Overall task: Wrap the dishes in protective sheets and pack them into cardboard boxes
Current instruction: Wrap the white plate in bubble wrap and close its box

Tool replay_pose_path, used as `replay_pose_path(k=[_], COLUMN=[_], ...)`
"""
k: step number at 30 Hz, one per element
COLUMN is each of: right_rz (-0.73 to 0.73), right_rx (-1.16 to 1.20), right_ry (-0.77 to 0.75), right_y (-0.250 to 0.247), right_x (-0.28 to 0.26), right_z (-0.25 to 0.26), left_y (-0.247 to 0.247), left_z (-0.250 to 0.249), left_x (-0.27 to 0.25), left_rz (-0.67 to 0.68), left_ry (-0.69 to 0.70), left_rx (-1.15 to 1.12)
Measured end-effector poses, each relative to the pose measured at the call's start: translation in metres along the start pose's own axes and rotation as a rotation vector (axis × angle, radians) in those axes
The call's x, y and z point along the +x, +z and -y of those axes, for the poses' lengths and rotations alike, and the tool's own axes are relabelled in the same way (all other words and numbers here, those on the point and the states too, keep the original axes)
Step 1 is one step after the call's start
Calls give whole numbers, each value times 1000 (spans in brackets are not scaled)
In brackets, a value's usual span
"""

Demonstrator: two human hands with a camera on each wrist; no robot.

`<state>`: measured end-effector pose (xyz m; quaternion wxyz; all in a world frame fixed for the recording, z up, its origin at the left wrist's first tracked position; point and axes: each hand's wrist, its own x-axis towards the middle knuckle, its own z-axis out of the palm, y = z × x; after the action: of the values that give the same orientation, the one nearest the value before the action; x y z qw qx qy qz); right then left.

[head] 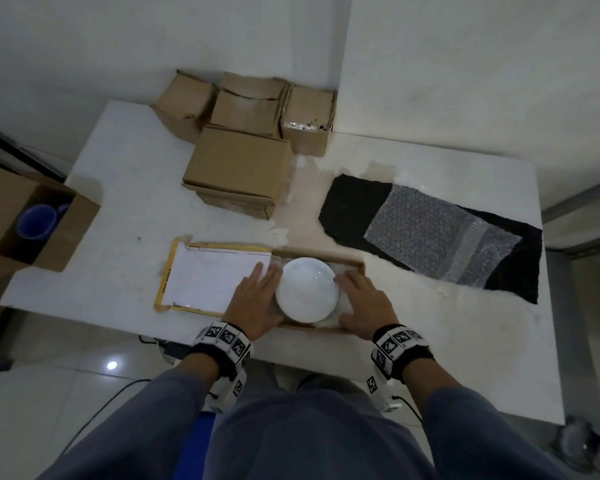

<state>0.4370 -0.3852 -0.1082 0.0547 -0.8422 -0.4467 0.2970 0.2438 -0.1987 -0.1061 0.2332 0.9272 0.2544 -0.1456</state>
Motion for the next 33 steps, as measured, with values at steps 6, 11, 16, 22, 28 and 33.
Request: replay_pose_path(k=[6, 11, 16, 22, 28, 33], right_rz=[-16, -6, -86, -127, -166, -44], right_rx=[-11, 191, 346, 292, 204, 72], right_ry=[28, 198, 281, 296, 206, 79], right_y=[2, -5, -6, -7, -3, 1], right_x=[-14, -7, 8, 14, 8, -2], right_z=[-14, -7, 2, -4, -4, -10], left_y=[12, 3, 7, 18, 17, 20], left_z=[-19, -23, -25, -36, -48, -49], left_x=[-3, 11, 16, 13, 12, 9], left_rz=[37, -49, -107, -142, -112, -50], left_ry=[28, 16, 1, -19, -61, 79], left_rx=[11, 4, 22, 95, 127, 70])
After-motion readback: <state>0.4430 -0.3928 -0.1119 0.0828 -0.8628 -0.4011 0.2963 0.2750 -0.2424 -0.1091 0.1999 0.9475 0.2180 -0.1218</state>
